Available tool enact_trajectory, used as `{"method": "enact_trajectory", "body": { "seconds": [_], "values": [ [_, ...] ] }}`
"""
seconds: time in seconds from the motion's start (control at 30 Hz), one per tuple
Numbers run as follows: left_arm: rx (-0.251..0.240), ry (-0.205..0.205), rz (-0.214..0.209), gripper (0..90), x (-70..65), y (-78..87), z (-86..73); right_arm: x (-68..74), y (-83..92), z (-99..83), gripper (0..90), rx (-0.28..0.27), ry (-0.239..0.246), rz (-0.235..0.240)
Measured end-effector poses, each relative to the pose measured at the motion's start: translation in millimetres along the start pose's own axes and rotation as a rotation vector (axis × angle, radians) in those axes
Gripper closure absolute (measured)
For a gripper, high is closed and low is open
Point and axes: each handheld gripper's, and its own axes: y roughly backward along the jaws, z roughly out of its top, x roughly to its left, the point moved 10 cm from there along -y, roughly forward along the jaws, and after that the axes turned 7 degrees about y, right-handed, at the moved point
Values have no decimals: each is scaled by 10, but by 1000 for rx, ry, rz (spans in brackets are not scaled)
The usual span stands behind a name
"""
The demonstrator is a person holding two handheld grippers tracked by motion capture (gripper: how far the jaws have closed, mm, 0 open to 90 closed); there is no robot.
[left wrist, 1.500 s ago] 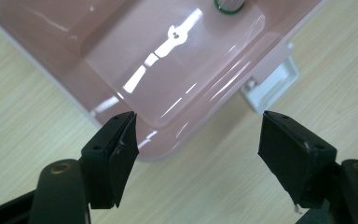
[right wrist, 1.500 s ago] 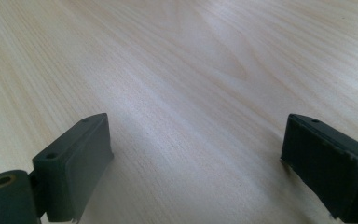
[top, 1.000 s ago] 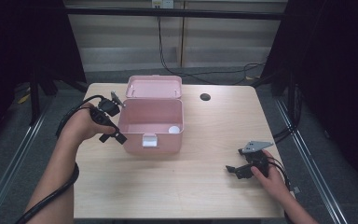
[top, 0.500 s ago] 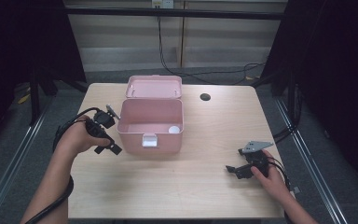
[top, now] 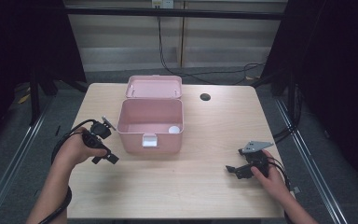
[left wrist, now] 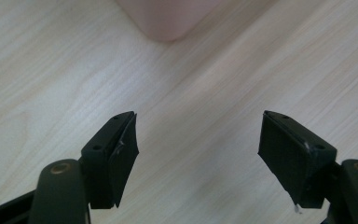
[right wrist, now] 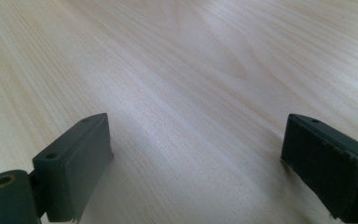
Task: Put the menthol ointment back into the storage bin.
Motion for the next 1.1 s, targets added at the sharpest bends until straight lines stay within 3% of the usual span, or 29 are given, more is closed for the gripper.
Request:
{"method": "enact_trajectory", "body": {
  "seconds": [0.43,1.1],
  "values": [
    [-26,10,1,261,61,-279,-166,0,0,0,80,0,0,0],
    [-132,10,6,214,105,-514,-206,1,1,-1,80,0,-1,0]
  ]
}}
